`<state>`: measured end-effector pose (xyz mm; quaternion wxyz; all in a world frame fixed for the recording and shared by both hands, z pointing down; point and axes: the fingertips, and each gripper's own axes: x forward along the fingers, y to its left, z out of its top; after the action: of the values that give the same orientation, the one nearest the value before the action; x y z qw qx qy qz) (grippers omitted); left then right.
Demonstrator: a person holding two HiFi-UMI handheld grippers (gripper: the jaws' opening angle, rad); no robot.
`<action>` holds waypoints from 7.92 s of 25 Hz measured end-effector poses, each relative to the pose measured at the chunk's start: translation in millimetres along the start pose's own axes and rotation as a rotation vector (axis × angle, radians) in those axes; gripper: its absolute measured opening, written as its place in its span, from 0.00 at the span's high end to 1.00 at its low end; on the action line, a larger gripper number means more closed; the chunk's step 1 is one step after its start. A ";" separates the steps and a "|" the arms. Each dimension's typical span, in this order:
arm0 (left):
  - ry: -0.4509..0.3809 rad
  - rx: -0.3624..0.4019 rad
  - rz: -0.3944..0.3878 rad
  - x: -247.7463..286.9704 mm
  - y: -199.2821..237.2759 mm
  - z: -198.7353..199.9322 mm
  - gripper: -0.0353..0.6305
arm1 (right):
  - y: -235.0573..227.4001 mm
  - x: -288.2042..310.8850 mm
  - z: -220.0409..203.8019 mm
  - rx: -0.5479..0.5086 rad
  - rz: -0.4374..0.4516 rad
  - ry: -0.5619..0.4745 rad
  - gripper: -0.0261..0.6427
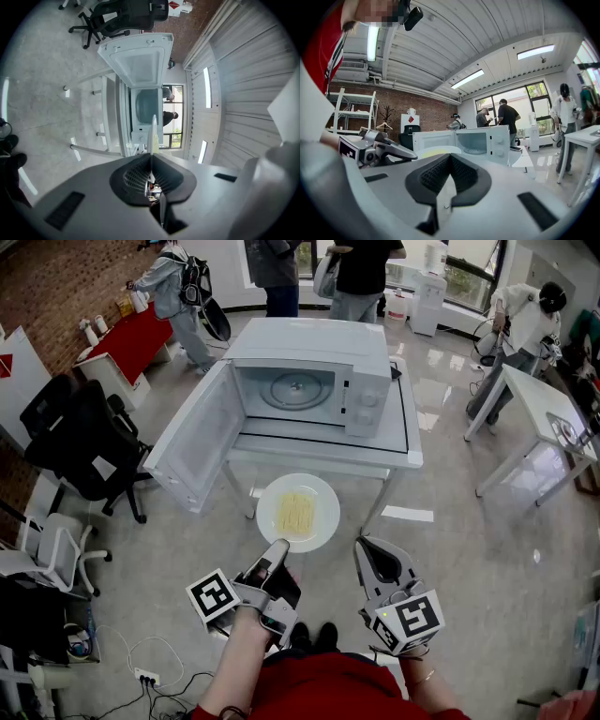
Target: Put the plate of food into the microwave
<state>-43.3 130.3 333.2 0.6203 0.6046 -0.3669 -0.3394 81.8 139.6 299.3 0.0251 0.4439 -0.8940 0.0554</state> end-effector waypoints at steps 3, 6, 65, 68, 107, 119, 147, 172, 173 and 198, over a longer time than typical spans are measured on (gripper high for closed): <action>0.006 0.001 -0.003 -0.8 -0.8 0.2 0.92 | 0.8 -0.3 -1.5 0.001 -0.007 0.002 0.94; 0.006 0.001 -0.006 -1.1 -1.5 -0.4 0.92 | 0.7 -0.7 -2.2 0.001 -0.008 0.005 0.94; -0.070 0.050 -0.008 71.3 -14.9 60.4 0.92 | -57.0 49.6 1.8 0.075 0.024 0.005 0.94; -0.051 0.055 -0.015 94.8 -16.2 87.2 0.92 | -64.5 85.6 4.5 0.068 0.017 0.016 0.94; 0.076 0.066 -0.009 289.3 49.3 221.9 0.92 | -136.1 306.7 -22.3 0.102 -0.082 -0.031 0.94; 0.058 0.123 -0.014 319.3 61.4 245.0 0.92 | -151.1 330.5 -43.5 0.082 -0.070 -0.036 0.94; 0.038 0.139 0.094 370.2 51.0 266.4 0.91 | -160.7 337.0 -32.6 0.058 -0.083 -0.055 0.94; 0.106 0.460 0.319 369.0 57.6 277.0 0.84 | -162.0 338.2 -20.0 0.040 -0.075 -0.062 0.94; 0.107 0.502 0.330 369.4 56.9 279.0 0.83 | -162.3 340.0 -20.9 0.037 -0.070 -0.055 0.94; 0.094 1.129 0.512 363.8 65.1 289.1 0.75 | -152.7 370.3 -25.4 0.003 -0.036 0.020 0.94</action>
<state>-112.9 -326.5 414.5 0.2822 0.7464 -0.5954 0.0936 -20.6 -241.7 371.1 0.0345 0.4592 -0.8856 0.0607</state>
